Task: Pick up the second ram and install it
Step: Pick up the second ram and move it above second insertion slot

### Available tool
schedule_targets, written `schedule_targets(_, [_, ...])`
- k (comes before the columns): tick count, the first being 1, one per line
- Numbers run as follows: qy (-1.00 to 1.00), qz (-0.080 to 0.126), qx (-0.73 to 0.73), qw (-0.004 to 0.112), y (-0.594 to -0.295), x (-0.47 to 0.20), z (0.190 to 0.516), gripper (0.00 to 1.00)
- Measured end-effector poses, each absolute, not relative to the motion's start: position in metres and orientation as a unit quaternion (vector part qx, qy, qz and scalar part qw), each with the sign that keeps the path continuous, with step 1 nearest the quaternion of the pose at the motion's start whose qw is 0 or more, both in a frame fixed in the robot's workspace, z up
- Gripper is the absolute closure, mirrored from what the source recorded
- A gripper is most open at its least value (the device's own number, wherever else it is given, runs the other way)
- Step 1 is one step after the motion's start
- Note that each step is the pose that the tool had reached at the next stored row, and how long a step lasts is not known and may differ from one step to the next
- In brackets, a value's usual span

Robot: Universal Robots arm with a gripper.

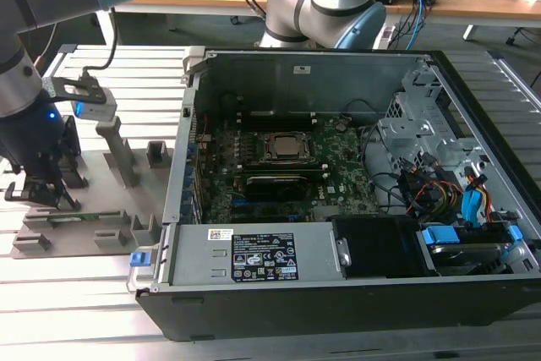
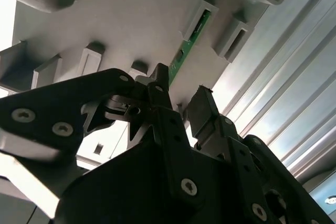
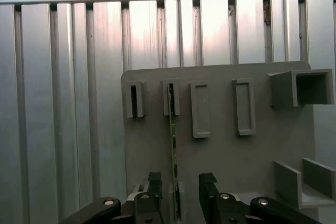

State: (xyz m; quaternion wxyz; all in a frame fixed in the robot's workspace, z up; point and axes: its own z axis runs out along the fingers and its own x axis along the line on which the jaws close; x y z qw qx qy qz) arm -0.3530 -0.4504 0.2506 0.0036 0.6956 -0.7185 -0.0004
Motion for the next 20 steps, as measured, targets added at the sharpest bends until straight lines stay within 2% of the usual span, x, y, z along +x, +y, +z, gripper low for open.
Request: schedule_targets(20, [-0.718, 0.0, 0.696, 0.004, -0.45, -0.353, 0.233, 0.58])
